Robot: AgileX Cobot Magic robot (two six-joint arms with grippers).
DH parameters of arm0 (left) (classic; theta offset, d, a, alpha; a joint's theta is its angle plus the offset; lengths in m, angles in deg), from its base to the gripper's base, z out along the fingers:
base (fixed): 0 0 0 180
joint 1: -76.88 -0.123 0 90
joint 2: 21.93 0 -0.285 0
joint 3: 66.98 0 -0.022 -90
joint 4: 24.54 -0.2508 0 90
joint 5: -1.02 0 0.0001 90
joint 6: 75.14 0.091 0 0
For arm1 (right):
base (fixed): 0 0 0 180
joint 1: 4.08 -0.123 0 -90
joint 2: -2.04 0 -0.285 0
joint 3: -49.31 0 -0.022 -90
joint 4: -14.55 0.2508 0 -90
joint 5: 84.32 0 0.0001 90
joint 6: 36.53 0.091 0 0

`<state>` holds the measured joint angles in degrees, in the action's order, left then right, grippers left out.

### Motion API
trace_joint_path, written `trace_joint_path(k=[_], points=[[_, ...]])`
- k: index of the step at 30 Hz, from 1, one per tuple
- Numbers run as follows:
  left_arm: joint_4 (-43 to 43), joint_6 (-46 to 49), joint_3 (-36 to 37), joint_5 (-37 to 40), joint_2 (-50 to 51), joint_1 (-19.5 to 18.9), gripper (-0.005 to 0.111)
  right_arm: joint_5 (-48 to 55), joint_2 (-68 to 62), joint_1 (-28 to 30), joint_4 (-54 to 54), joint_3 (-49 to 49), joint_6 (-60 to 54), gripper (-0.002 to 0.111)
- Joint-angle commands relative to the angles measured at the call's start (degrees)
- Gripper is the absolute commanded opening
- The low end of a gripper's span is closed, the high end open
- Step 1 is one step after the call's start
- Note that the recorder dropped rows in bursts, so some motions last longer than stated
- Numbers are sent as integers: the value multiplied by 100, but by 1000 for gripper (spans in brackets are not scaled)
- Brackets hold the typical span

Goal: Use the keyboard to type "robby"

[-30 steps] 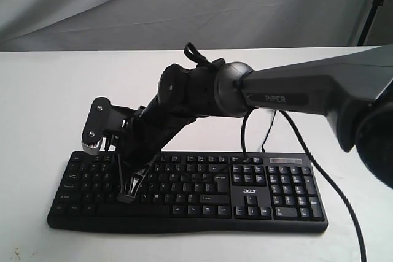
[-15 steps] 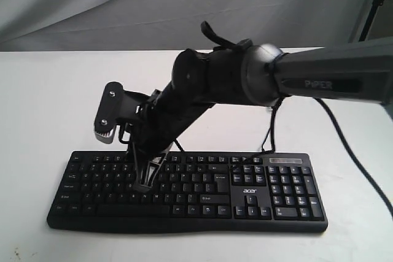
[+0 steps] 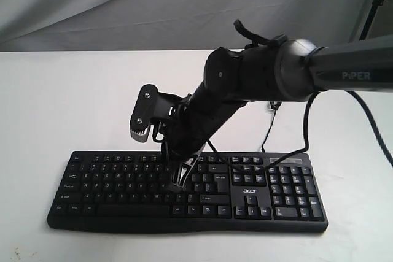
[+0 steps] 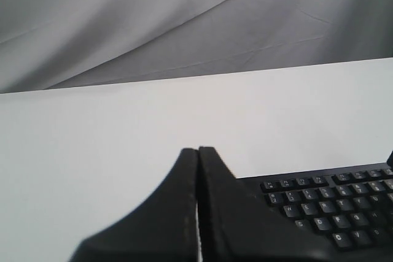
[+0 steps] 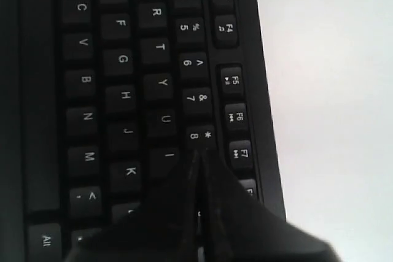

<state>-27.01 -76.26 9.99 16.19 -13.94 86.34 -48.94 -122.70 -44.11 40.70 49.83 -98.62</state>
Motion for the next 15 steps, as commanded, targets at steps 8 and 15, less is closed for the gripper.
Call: trace_joint_path(k=[8, 15], points=[[-27, -16, 25, -31, -20, 36, 0, -25, 59, 24, -119, -167, 156, 0], [-27, -16, 25, -31, -20, 36, 0, -6, 59, 24, -117, -197, 131, 0]])
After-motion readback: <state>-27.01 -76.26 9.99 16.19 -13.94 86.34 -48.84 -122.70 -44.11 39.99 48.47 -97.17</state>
